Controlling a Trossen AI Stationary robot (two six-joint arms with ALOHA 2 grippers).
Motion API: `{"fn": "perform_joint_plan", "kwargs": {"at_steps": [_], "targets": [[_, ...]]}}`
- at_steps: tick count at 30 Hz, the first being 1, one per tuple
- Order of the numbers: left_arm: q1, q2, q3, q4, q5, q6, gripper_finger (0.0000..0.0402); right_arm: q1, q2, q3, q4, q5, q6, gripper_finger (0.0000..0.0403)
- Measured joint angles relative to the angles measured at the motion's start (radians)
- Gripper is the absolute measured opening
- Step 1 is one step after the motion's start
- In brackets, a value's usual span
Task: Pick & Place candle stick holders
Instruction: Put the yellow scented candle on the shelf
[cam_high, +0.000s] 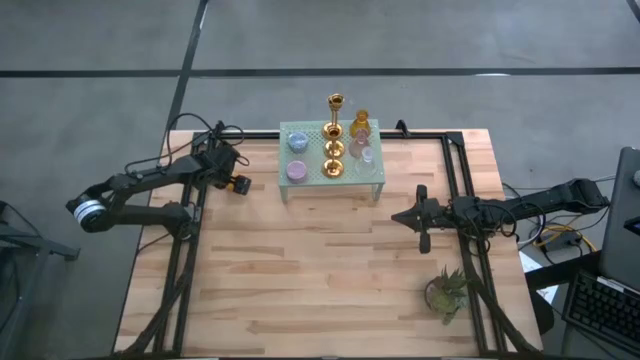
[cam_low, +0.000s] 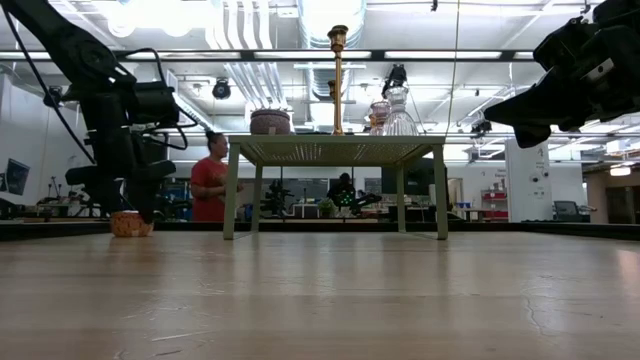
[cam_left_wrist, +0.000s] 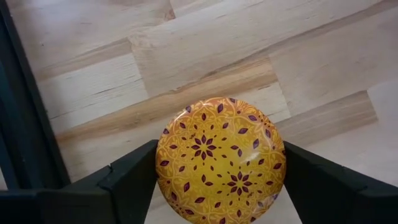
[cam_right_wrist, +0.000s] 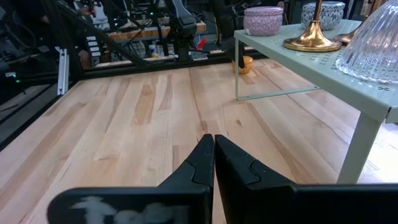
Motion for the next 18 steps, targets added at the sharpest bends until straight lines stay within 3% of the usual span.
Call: {"fn": "perform_joint_plan", "kwargs": {"at_steps": [11,18], "targets": [[0.0,0.0,0.041,0.01,0.002,-0.015,0.0309,0.0,0.0,0.0,0.0,0.0,0.0,0.0009],[0.001,0.0,0.129,0.01,0.009,-0.008,0.0309,0.0,0.0,0.0,0.0,0.0,0.0,0.0009]]}}
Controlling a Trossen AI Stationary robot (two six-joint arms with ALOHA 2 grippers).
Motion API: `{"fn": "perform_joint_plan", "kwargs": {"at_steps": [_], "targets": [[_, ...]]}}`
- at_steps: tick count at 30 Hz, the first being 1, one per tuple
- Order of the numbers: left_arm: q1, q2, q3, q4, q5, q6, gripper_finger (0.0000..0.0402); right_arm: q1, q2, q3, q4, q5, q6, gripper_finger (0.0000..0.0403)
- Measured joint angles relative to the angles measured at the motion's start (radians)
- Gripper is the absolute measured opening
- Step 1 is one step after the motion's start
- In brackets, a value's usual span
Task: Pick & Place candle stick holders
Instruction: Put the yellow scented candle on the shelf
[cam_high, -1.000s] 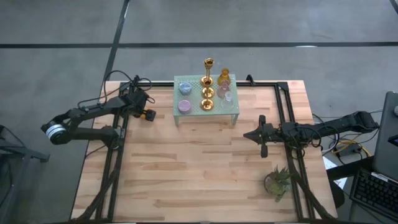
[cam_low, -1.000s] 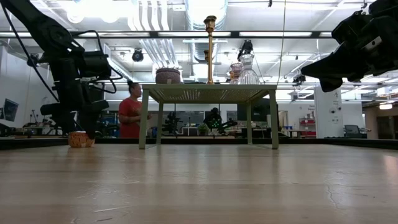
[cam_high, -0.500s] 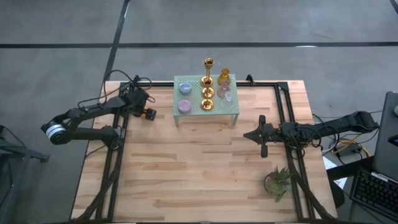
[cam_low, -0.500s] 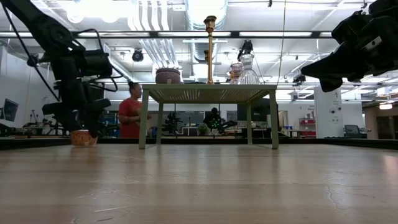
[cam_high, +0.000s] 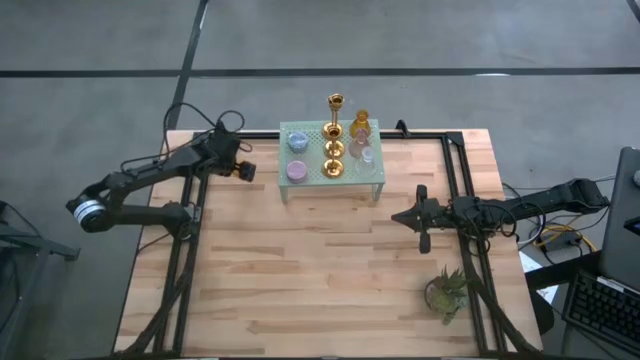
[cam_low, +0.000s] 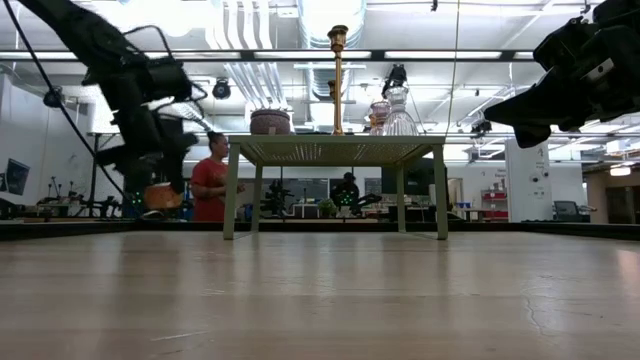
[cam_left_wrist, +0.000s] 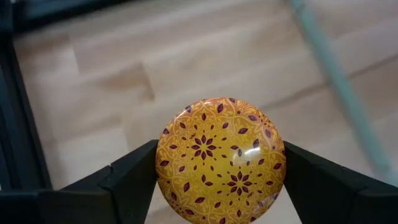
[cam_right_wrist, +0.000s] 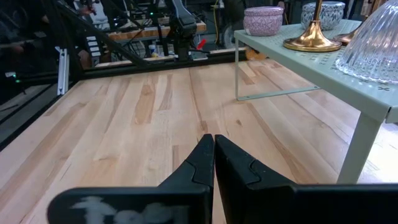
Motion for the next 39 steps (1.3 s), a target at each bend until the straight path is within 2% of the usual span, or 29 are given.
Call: {"fn": "perform_joint_plan", "kwargs": {"at_steps": [8,14,29,39], "targets": [[0.0,0.003,0.158,-0.023,-0.002,0.04,0.0308,0.0,0.0,0.0,0.0,0.0,0.0,0.0009],[-0.001,0.063,0.308,-0.051,-0.006,0.063,0.0308,0.0,0.0,0.0,0.0,0.0,0.0,0.0009],[-0.002,0.377,0.691,-0.057,0.045,0.108,0.0308,0.0,0.0,0.0,0.0,0.0,0.0,0.0009],[-0.029,0.569,0.898,-0.138,0.113,0.12,0.0309,0.0,0.0,0.0,0.0,0.0,0.0,0.0009]]}}
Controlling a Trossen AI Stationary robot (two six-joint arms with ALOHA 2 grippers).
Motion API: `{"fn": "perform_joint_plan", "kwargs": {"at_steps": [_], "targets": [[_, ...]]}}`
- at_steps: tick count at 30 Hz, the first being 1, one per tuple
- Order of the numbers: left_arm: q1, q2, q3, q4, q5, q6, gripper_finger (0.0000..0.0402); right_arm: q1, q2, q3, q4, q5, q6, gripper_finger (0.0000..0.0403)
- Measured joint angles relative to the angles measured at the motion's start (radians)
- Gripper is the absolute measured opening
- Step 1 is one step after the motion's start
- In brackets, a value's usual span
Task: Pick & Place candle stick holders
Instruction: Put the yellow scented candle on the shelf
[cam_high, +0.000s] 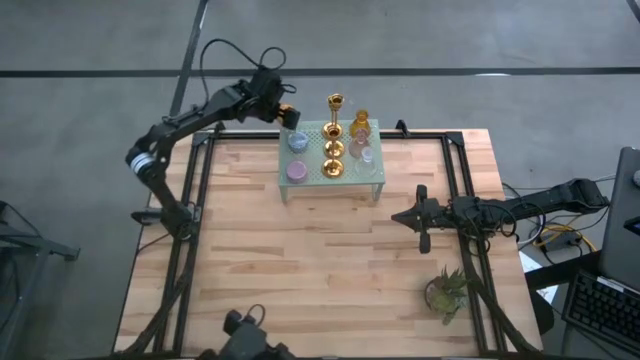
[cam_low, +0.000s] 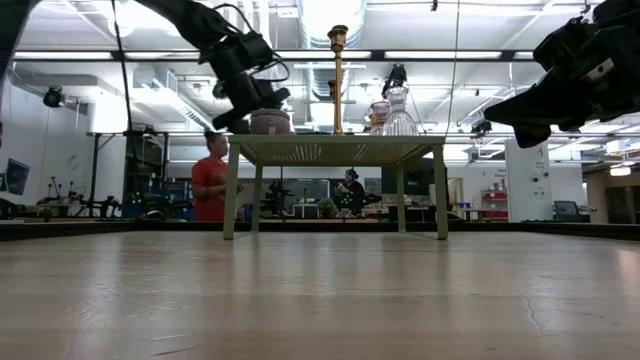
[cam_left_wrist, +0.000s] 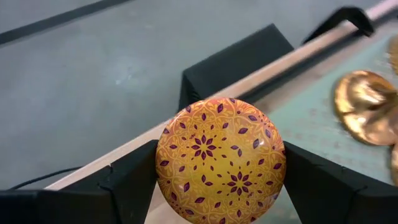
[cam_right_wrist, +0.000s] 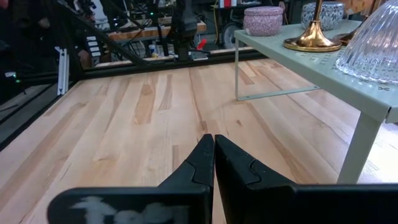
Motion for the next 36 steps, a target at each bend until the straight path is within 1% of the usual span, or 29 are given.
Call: {"fn": "perform_joint_plan", "kwargs": {"at_steps": [6,14,20,33,36], "targets": [[-0.04,0.051,0.048,-0.001,0.013,0.006,0.0309,0.0,0.0,0.0,0.0,0.0,0.0,0.0009],[-0.067,0.059,0.048,-0.004,0.027,0.027,0.0309,0.0,0.0,0.0,0.0,0.0,0.0,0.0009],[-0.069,0.059,0.045,-0.001,0.13,0.049,0.031,0.0,0.0,0.0,0.0,0.0,0.0,0.0009],[-0.073,0.058,0.043,-0.005,0.13,0.051,0.031,0.0,0.0,0.0,0.0,0.0,0.0,0.0009],[-0.073,0.058,0.043,-0.006,0.13,0.08,0.031,0.0,0.0,0.0,0.0,0.0,0.0,0.0009]]}}
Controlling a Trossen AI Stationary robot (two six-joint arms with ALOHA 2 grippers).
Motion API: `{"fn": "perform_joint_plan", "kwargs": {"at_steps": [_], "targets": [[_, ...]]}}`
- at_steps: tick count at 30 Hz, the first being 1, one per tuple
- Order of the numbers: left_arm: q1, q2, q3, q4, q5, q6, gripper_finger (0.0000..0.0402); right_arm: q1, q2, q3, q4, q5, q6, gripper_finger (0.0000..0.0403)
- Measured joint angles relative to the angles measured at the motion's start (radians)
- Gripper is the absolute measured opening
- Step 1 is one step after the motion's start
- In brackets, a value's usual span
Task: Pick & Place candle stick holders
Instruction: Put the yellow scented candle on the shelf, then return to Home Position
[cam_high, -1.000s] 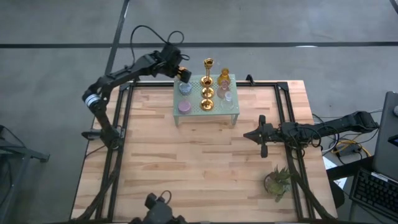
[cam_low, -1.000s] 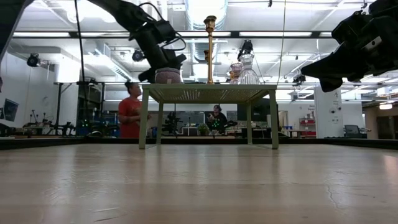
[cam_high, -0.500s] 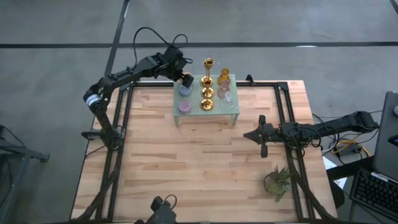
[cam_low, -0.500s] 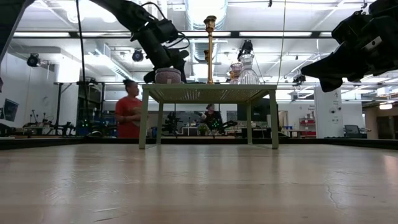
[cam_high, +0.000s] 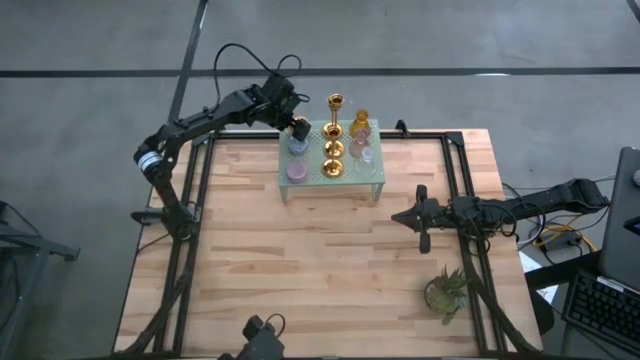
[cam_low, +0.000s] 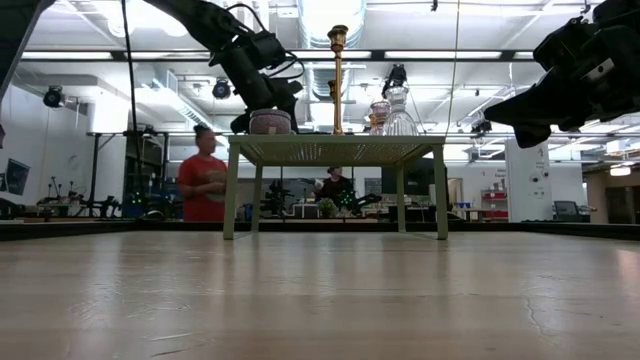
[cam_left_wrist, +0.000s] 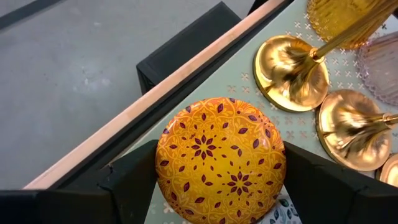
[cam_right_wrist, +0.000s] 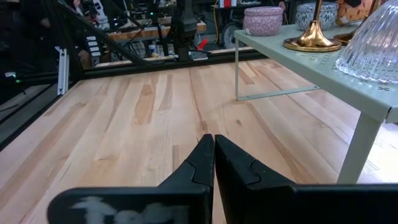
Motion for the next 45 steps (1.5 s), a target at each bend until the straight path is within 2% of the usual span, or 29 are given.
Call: {"fn": "perform_joint_plan", "kwargs": {"at_steps": [6,16,25,30,38,42,45], "targets": [[-0.002,0.0,0.0,-0.006,-0.002,0.029,0.032,0.0,0.0,0.0,0.0,0.0,0.0,0.0009],[-0.006,0.0,-0.002,-0.003,-0.003,0.027,0.0396,0.0,0.0,0.0,0.0,0.0,0.0,0.0009],[-0.005,0.0,0.041,0.021,-0.028,0.058,0.0399,0.0,0.0,0.0,0.0,0.0,0.0,0.0009],[-0.005,-0.019,0.072,0.022,-0.103,0.081,0.0399,0.0,0.0,0.0,0.0,0.0,0.0,0.0009],[-0.04,-0.162,-0.001,0.021,-0.109,0.134,0.0399,0.0,0.0,0.0,0.0,0.0,0.0,0.0009],[-0.117,-0.3,-0.125,0.09,-0.105,0.182,0.0399,0.0,0.0,0.0,0.0,0.0,0.0,0.0008],[-0.19,-0.427,-0.264,0.193,-0.115,0.183,0.0399,0.0,0.0,0.0,0.0,0.0,0.0,0.0009]]}}
